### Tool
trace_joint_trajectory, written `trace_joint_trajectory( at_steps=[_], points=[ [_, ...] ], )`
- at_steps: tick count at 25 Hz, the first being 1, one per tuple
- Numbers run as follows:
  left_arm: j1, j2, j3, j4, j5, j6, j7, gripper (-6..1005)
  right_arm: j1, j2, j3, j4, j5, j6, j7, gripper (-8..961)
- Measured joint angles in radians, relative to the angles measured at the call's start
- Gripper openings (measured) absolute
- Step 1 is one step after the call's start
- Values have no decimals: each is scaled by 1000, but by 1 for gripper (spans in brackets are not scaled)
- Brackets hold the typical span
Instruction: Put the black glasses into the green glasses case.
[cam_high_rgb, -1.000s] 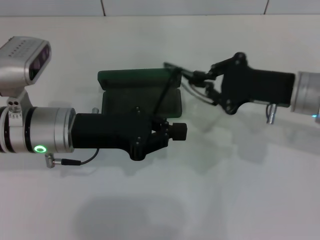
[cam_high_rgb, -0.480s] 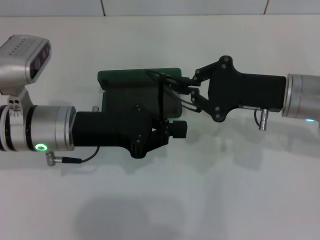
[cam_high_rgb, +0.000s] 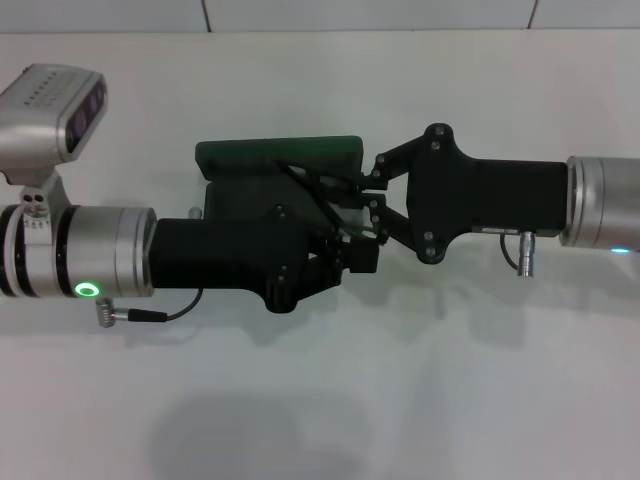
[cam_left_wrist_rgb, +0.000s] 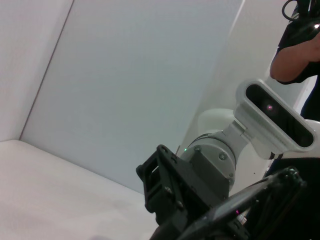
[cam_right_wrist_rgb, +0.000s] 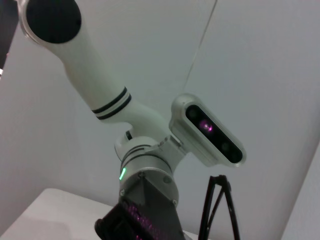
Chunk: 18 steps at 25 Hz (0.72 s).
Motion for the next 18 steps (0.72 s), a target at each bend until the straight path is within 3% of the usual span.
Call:
trace_joint_trajectory(
  at_steps=[18],
  points=[
    [11, 8, 2, 0, 11, 6, -3, 0, -5, -4, 11, 9, 36, 20, 2, 60]
  ],
)
